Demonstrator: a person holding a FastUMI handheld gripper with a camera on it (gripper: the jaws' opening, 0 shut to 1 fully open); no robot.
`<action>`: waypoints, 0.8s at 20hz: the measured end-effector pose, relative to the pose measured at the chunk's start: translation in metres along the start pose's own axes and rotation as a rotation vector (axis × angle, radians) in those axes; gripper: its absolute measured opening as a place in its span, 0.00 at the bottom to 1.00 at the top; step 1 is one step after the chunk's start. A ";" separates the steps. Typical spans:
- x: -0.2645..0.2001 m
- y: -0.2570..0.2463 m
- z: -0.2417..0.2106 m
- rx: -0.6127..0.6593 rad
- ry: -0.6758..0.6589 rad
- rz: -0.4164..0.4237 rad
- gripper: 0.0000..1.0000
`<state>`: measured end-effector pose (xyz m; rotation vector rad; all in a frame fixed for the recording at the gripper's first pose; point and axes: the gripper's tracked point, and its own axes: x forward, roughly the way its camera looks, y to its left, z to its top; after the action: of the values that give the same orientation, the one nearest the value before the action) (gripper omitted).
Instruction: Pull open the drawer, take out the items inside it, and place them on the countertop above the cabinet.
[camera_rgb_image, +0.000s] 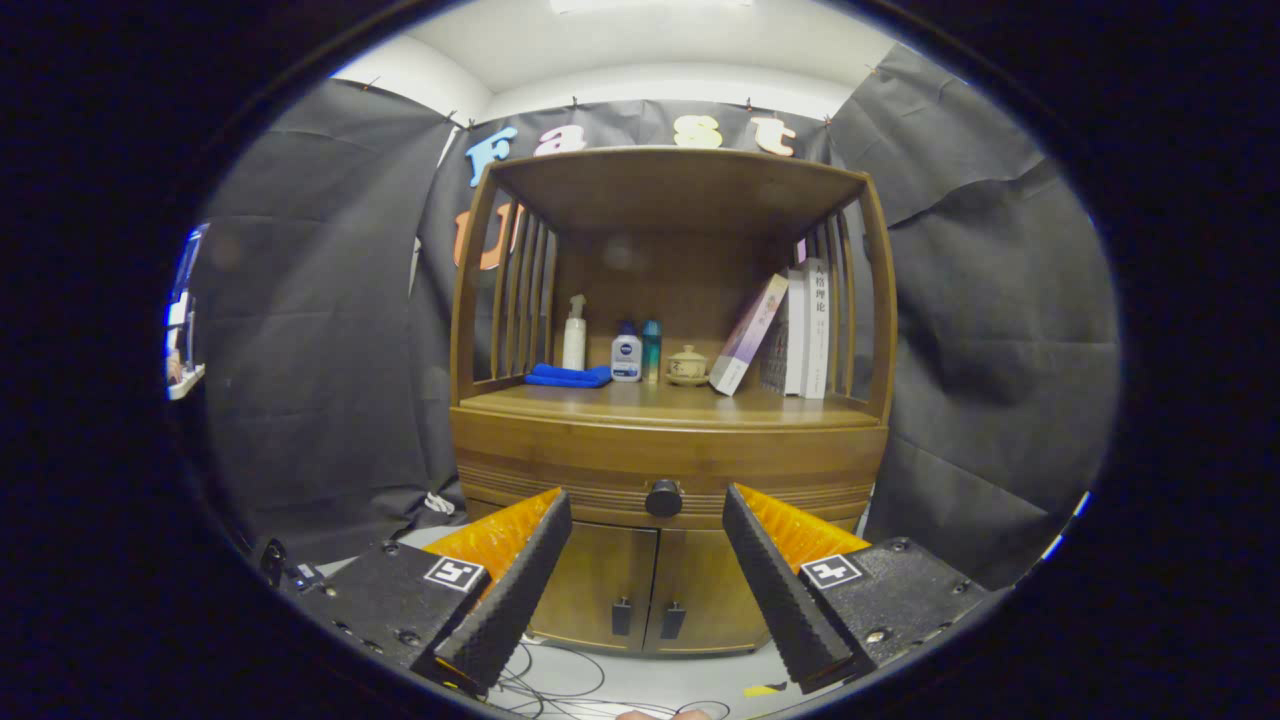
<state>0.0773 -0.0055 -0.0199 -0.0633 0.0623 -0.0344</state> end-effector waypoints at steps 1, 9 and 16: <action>0.009 -0.001 -0.004 0.002 0.009 0.000 1.00; 0.091 -0.004 -0.031 -0.008 0.039 -0.007 1.00; 0.154 -0.015 -0.054 -0.008 0.051 -0.027 1.00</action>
<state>0.2273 -0.0291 -0.0820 -0.0715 0.1124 -0.0631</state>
